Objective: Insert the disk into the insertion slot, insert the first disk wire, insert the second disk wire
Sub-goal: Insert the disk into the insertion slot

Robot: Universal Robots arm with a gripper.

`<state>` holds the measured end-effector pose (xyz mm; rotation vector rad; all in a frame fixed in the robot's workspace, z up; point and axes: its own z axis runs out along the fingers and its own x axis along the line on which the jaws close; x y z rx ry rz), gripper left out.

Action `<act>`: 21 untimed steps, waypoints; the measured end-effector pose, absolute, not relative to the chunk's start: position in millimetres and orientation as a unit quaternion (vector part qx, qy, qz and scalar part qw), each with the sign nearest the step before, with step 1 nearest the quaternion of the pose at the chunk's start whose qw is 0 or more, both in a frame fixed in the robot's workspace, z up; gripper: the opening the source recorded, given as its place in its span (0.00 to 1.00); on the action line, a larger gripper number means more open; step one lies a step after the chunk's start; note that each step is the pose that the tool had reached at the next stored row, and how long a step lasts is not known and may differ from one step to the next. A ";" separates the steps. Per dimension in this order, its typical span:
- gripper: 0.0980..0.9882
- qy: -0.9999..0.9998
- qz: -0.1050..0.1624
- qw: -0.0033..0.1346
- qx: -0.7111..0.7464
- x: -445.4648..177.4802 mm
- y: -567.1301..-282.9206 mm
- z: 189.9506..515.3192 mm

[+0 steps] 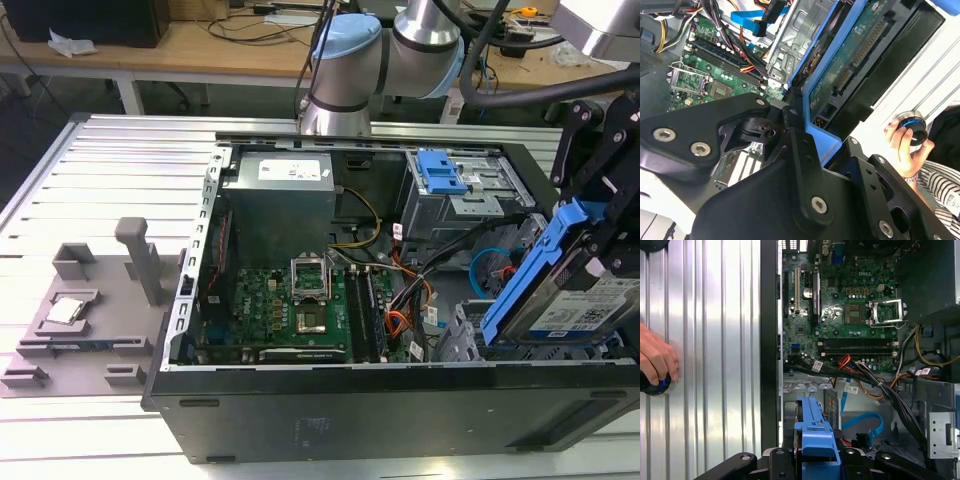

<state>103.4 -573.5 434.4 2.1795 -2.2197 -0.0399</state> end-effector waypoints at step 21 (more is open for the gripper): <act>0.30 -0.713 -0.022 0.005 0.701 97.4 -562.2 440.8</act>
